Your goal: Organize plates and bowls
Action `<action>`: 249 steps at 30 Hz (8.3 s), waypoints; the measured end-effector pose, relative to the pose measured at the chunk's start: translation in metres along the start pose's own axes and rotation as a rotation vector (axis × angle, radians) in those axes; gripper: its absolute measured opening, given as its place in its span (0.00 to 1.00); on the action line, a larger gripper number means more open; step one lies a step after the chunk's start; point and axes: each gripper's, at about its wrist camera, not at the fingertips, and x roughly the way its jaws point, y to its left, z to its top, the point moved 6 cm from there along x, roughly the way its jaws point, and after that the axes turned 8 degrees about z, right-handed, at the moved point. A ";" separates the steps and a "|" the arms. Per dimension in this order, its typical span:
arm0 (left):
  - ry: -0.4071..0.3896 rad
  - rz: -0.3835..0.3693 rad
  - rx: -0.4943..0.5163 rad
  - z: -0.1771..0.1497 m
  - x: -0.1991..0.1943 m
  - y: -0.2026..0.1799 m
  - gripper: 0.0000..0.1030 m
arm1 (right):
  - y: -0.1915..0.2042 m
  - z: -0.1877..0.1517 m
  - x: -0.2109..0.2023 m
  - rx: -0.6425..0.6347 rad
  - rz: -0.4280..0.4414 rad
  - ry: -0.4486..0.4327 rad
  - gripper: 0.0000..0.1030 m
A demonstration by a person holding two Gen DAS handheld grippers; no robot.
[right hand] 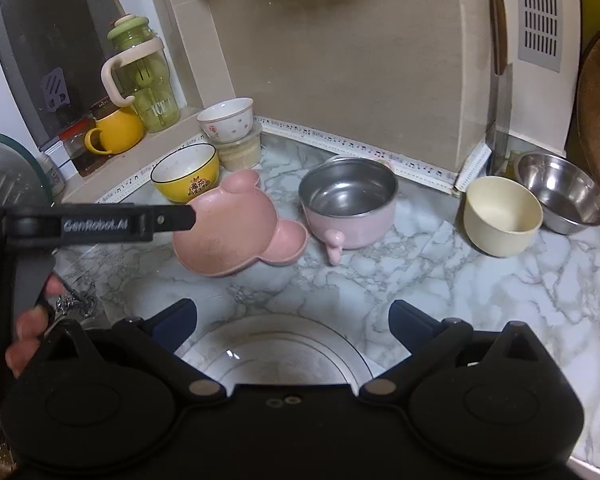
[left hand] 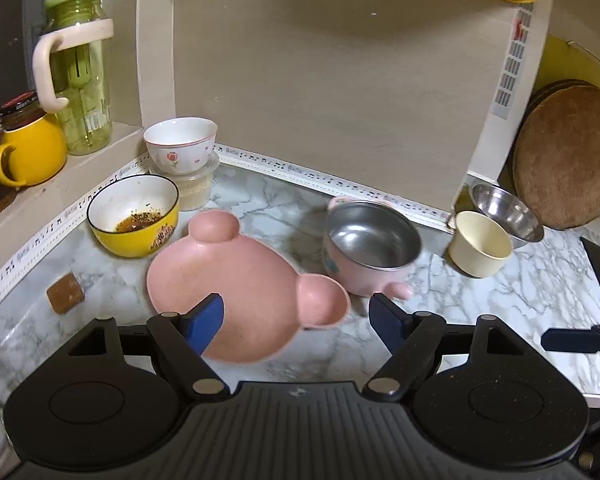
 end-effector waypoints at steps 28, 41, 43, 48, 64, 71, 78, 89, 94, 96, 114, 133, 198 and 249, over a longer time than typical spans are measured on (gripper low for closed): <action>0.261 0.069 -0.100 0.014 0.155 0.105 0.77 | 0.006 0.029 0.170 0.177 -0.066 0.212 0.78; 0.254 0.076 -0.047 0.008 0.167 0.103 0.77 | -0.003 0.020 0.204 0.346 -0.058 0.270 0.46; 0.255 0.078 -0.041 0.008 0.167 0.103 0.77 | -0.004 0.020 0.204 0.373 -0.027 0.258 0.34; 0.255 0.074 -0.038 0.007 0.167 0.104 0.77 | -0.005 0.023 0.202 0.364 0.022 0.246 0.13; 0.289 0.103 -0.072 -0.002 0.181 0.110 0.35 | -0.013 0.018 0.190 0.309 0.055 0.273 0.11; 0.292 0.132 -0.121 -0.006 0.177 0.125 0.14 | -0.013 0.017 0.189 0.300 0.057 0.274 0.11; 0.311 0.126 -0.118 -0.015 0.175 0.128 0.15 | -0.016 0.016 0.184 0.292 0.071 0.281 0.11; 0.304 0.112 -0.095 -0.016 0.179 0.119 0.15 | -0.019 0.013 0.183 0.293 0.070 0.288 0.10; 0.291 0.123 -0.113 -0.018 0.168 0.122 0.13 | -0.017 0.014 0.181 0.282 0.068 0.288 0.10; 0.286 0.121 -0.128 -0.018 0.161 0.122 0.13 | -0.017 0.015 0.177 0.280 0.078 0.287 0.10; 0.226 0.092 -0.143 -0.008 0.046 0.071 0.12 | -0.013 0.024 0.078 0.209 0.159 0.233 0.10; 0.218 0.027 -0.122 -0.077 -0.024 -0.008 0.12 | -0.060 -0.009 0.011 0.167 0.118 0.212 0.07; 0.195 0.080 -0.049 -0.132 -0.043 -0.048 0.30 | -0.051 -0.043 -0.004 -0.005 0.117 0.158 0.44; -0.146 -0.096 0.127 0.051 0.019 -0.309 0.79 | -0.245 0.055 -0.129 -0.021 -0.189 -0.291 1.00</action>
